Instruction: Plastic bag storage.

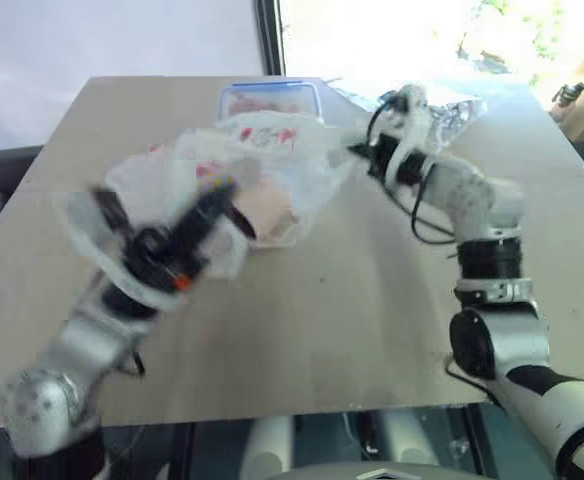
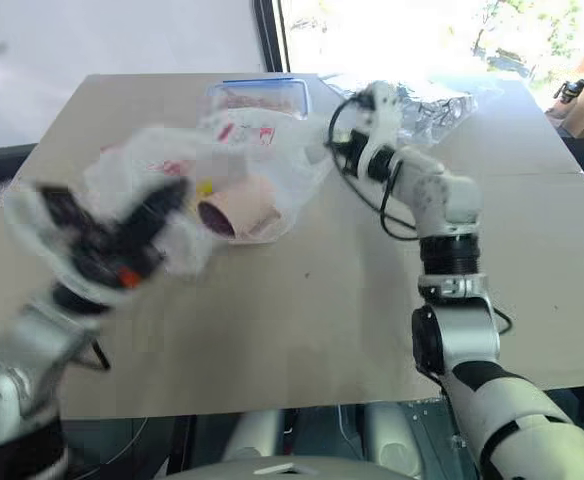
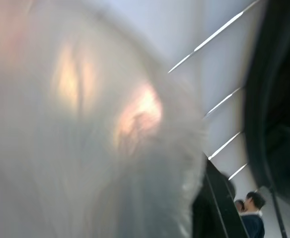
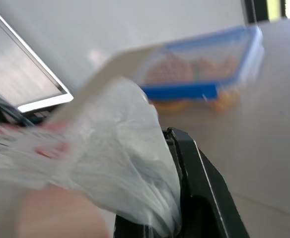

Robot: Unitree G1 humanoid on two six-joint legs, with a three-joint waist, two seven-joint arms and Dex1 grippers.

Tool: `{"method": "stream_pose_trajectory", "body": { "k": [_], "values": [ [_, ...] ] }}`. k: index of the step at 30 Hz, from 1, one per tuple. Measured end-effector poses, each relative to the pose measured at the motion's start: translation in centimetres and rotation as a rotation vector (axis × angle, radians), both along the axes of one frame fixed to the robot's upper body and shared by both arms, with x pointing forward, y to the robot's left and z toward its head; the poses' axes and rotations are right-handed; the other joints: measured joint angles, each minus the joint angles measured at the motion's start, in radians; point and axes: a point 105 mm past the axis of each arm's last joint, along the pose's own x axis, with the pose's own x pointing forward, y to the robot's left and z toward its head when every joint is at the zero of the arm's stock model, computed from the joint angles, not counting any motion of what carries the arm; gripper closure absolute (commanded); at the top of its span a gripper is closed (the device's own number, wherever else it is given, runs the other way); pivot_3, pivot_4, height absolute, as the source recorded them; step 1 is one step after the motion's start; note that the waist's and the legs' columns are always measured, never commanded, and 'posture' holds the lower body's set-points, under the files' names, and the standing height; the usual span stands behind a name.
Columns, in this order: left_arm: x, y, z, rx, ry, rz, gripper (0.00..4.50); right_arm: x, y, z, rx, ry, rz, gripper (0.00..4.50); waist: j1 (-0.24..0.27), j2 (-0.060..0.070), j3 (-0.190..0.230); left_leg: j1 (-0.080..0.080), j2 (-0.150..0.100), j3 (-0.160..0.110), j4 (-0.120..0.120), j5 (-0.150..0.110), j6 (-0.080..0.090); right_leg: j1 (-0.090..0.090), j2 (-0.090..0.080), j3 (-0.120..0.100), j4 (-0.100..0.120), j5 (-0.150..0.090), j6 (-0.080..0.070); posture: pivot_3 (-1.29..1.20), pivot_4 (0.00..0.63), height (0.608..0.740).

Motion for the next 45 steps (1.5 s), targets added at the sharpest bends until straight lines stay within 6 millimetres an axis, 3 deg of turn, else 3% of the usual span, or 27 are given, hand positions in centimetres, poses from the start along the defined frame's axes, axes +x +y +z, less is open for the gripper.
{"method": "stream_pose_trajectory", "body": {
  "k": [3, 4, 6, 9, 13, 18, 20, 24, 29, 30, 32, 36, 38, 39, 40, 45],
  "values": [
    [1.8, 2.6, 6.2, -0.131, -0.103, 0.056, 4.35, -1.5, -1.7, 6.7, 0.136, -0.111, 0.038, 4.5, 0.01, -0.001, 0.001, -0.003, 0.0, -0.003, 0.003, 0.0, 0.0, 0.001, 0.0, -0.005, 0.0, 0.0, 0.0, 0.0, 0.15, 0.74],
    [2.2, 3.4, 7.4, -0.149, -0.104, 0.081, 4.35, -2.3, -2.3, 8.9, 0.165, -0.162, 0.044, 4.5, 0.009, -0.001, 0.001, -0.003, 0.0, -0.002, 0.003, 0.0, 0.0, 0.001, 0.0, -0.004, -0.001, 0.0, 0.0, 0.0, 0.15, 0.74],
    [2.9, 4.1, 7.9, -0.169, -0.073, 0.104, 4.35, -3.5, -4.2, 11.8, 0.221, -0.236, 0.025, 4.5, 0.007, -0.001, 0.0, -0.001, 0.0, -0.001, 0.001, -0.001, 0.001, 0.004, -0.001, -0.004, -0.006, 0.0, 0.0, 0.0, 0.15, 0.74],
    [4.7, 4.4, 8.0, -0.223, -0.006, 0.095, 4.35, -4.2, -6.3, 14.1, 0.294, -0.26, -0.002, 4.5, 0.009, -0.001, 0.0, -0.005, 0.0, -0.002, 0.0, 0.0, 0.001, 0.001, -0.001, -0.004, -0.007, 0.0, 0.0, 0.0, 0.15, 0.74],
    [5.6, 1.8, 10.1, -0.234, -0.038, 0.007, 4.35, -6.8, -9.2, 18.2, 0.327, -0.351, -0.063, 4.5, 0.013, -0.001, 0.0, -0.011, 0.0, -0.002, 0.001, 0.002, -0.003, -0.004, -0.001, -0.005, -0.007, 0.0, 0.0, 0.0, 0.15, 0.74],
    [6.8, -0.1, 10.6, -0.247, -0.036, -0.029, 4.35, -8.5, -11.7, 18.4, 0.256, -0.389, -0.161, 4.5, 0.017, -0.001, 0.0, -0.011, -0.001, -0.002, 0.001, 0.002, -0.003, -0.004, -0.002, -0.005, -0.007, 0.0, 0.0, 0.0, 0.15, 0.74],
    [7.1, -1.3, 9.7, -0.201, -0.017, -0.042, 4.35, -9.1, -12.6, 16.7, 0.174, -0.39, -0.211, 4.5, 0.015, -0.002, 0.0, -0.011, 0.0, -0.002, 0.002, 0.002, -0.003, -0.003, -0.001, -0.005, -0.007, 0.0, 0.0, 0.0, 0.15, 0.74],
    [7.9, -3.3, 5.2, -0.016, 0.058, 0.004, 4.35, -8.5, -12.5, 9.4, -0.043, -0.307, -0.29, 4.5, 0.0, 0.0, -0.002, -0.009, 0.0, -0.001, -0.001, 0.002, -0.003, -0.004, -0.001, -0.003, -0.006, 0.0, 0.0, 0.0, 0.15, 0.74],
    [8.8, -4.9, -4.8, 0.399, 0.166, 0.181, 4.35, -8.7, -10.9, -5.3, -0.389, -0.055, -0.271, 4.5, 0.0, 0.001, -0.001, -0.003, 0.0, 0.005, -0.005, 0.003, -0.003, -0.003, -0.001, 0.004, -0.006, 0.0, 0.001, 0.0, 0.15, 0.74],
    [8.9, -4.9, -7.0, 0.51, 0.176, 0.225, 4.45, -9.3, -10.8, -7.8, -0.483, -0.024, -0.265, 4.23, 0.001, 0.002, -0.001, -0.003, 0.0, 0.006, -0.005, 0.003, -0.003, -0.004, -0.001, 0.005, -0.006, 0.0, 0.001, 0.0, 0.15, 0.74],
    [8.4, -4.8, -10.6, 0.697, 0.187, 0.262, 4.5, -10.7, -10.7, -10.6, -0.65, -0.024, -0.228, 3.75, 0.0, 0.002, -0.001, -0.002, 0.0, 0.008, -0.006, 0.002, -0.003, -0.003, -0.001, 0.007, -0.006, -0.001, 0.001, 0.0, 0.15, 0.74],
    [6.6, -5.0, -14.5, 0.832, 0.172, 0.252, 4.5, -13.1, -9.6, -12.0, -0.676, -0.092, -0.127, 1.91, 0.0, 0.002, -0.001, 0.001, 0.001, 0.007, -0.006, 0.0, 0.002, -0.001, 0.0, 0.006, -0.006, -0.001, 0.001, 0.0, 0.15, 0.74],
    [5.2, -4.3, -15.6, 0.88, 0.152, 0.253, 4.5, -14.4, -10.8, -12.2, -0.703, -0.089, -0.114, 0.93, 0.002, 0.002, -0.001, 0.002, 0.001, 0.007, -0.006, 0.0, 0.002, 0.0, 0.0, 0.006, -0.006, -0.001, 0.001, 0.0, 0.15, 0.74],
    [4.5, -3.5, -16.1, 0.894, 0.156, 0.259, 3.95, -15.0, -12.2, -12.4, -0.733, -0.069, -0.13, 0.41, 0.003, 0.002, -0.001, 0.002, 0.001, 0.007, -0.006, 0.0, 0.002, 0.001, -0.001, 0.006, -0.007, -0.001, 0.001, 0.0, 0.15, 0.74],
    [3.9, -2.4, -16.6, 0.904, 0.167, 0.277, 3.7, -15.6, -13.9, -12.6, -0.77, -0.038, -0.157, 0.04, 0.004, 0.002, -0.001, 0.002, 0.001, 0.007, -0.006, 0.0, 0.002, 0.002, -0.001, 0.005, -0.007, -0.001, 0.001, 0.0, 0.15, 0.74],
    [2.5, 0.4, -17.2, 0.953, 0.153, 0.342, 1.28, -18.7, -17.5, -13.3, -0.881, 0.05, -0.164, 0.0, 0.01, 0.001, -0.002, 0.016, 0.001, 0.006, -0.007, -0.001, 0.002, 0.016, -0.001, 0.004, -0.009, -0.002, 0.001, 0.0, 0.15, 0.74]
  ]
}}
